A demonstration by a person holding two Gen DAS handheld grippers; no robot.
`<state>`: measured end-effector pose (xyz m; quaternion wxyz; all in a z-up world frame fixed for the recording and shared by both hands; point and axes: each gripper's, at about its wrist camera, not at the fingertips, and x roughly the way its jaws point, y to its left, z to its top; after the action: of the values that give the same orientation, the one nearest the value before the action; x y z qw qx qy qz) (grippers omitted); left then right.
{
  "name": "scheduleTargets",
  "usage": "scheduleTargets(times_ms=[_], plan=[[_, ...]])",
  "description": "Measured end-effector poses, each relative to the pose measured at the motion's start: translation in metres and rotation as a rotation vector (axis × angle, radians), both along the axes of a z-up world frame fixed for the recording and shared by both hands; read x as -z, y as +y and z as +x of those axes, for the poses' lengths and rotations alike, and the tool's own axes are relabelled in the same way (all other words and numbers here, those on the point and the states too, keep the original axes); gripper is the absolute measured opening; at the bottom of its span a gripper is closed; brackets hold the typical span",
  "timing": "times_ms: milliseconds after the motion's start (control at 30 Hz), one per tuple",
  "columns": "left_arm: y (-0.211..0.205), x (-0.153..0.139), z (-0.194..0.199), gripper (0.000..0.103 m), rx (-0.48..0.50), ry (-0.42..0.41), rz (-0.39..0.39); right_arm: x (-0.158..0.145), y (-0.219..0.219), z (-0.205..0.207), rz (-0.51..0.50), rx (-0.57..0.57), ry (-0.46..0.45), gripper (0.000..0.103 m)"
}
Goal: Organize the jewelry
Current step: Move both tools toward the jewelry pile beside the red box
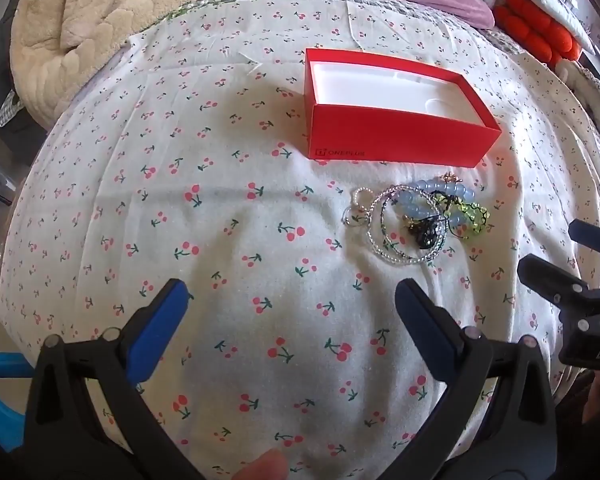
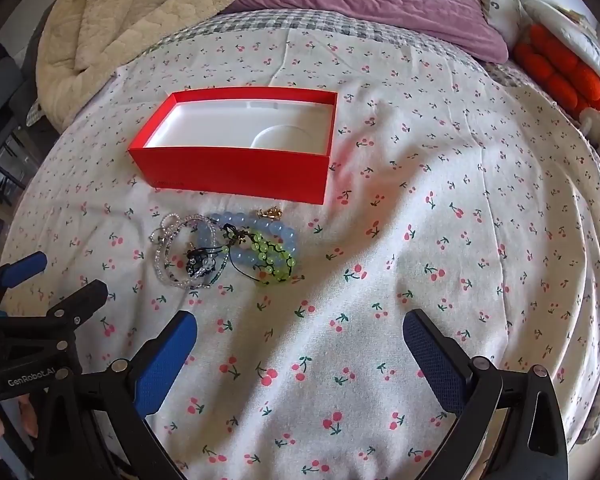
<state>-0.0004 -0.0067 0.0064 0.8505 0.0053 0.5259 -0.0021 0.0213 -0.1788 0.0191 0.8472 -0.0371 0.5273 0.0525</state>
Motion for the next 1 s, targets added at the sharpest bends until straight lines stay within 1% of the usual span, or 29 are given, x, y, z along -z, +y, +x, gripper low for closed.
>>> scheduleTargets(times_ms=[67,100,200,267,333,367,400,433,467,500,533,567,600,633,667,700,733,767,833,900,1000], plan=[[-0.004,-0.003,0.001,0.103,0.008,-0.003,0.002,-0.003,0.0,0.001,0.006,-0.002,0.004,0.103],[0.005,-0.004,0.004,0.103,0.013,0.019,0.003,-0.004,-0.001,0.001,0.008,-0.001,0.007,0.103],[0.009,-0.007,0.014,0.103,0.034,0.035,-0.018,-0.01,-0.001,0.003,0.016,-0.009,0.024,0.103],[0.009,-0.009,0.016,0.103,0.075,0.044,-0.038,-0.016,-0.001,0.008,0.024,-0.024,0.032,0.103],[0.012,-0.01,0.024,0.103,0.112,0.07,-0.062,-0.021,-0.001,0.015,0.036,-0.038,0.045,0.103],[0.013,-0.009,0.029,0.101,0.125,0.077,-0.067,-0.021,-0.002,0.024,0.035,-0.043,0.048,0.103],[0.014,-0.008,0.033,0.096,0.138,0.083,-0.069,-0.021,-0.003,0.022,0.072,-0.055,0.052,0.103],[0.014,-0.007,0.036,0.095,0.15,0.08,-0.07,-0.021,-0.004,0.025,0.101,-0.067,0.05,0.103],[0.015,-0.004,0.037,0.09,0.167,0.096,-0.118,-0.02,-0.004,0.03,0.119,-0.072,0.053,0.102],[0.016,-0.002,0.041,0.084,0.182,0.103,-0.115,-0.019,-0.004,0.034,0.134,-0.074,0.059,0.098],[0.016,0.001,0.044,0.081,0.197,0.112,-0.128,-0.016,-0.005,0.038,0.156,-0.075,0.066,0.093],[0.017,0.004,0.046,0.077,0.209,0.115,-0.156,-0.012,-0.006,0.044,0.174,-0.072,0.089,0.09],[0.019,0.007,0.049,0.074,0.221,0.115,-0.191,-0.008,-0.008,0.048,0.21,-0.07,0.11,0.083],[0.02,0.01,0.05,0.072,0.234,0.116,-0.228,-0.004,-0.008,0.051,0.235,-0.073,0.119,0.078],[0.02,0.015,0.055,0.066,0.242,0.138,-0.223,0.001,-0.008,0.055,0.25,-0.073,0.14,0.076],[0.018,0.018,0.057,0.059,0.263,0.149,-0.246,0.005,-0.009,0.057,0.256,-0.071,0.159,0.071],[0.016,0.02,0.06,0.055,0.286,0.155,-0.255,0.01,-0.01,0.06,0.26,-0.069,0.189,0.066],[0.013,0.023,0.062,0.05,0.307,0.158,-0.255,0.013,-0.011,0.063,0.26,-0.065,0.206,0.064],[0.009,0.026,0.067,0.047,0.341,0.163,-0.255,0.019,-0.012,0.07,0.25,-0.054,0.232,0.058],[0.004,0.03,0.073,0.041,0.359,0.171,-0.256,0.021,-0.013,0.077,0.244,-0.045,0.228,0.052],[0.0,0.036,0.077,0.034,0.374,0.185,-0.258,0.027,-0.014,0.086,0.235,-0.028,0.23,0.047]])
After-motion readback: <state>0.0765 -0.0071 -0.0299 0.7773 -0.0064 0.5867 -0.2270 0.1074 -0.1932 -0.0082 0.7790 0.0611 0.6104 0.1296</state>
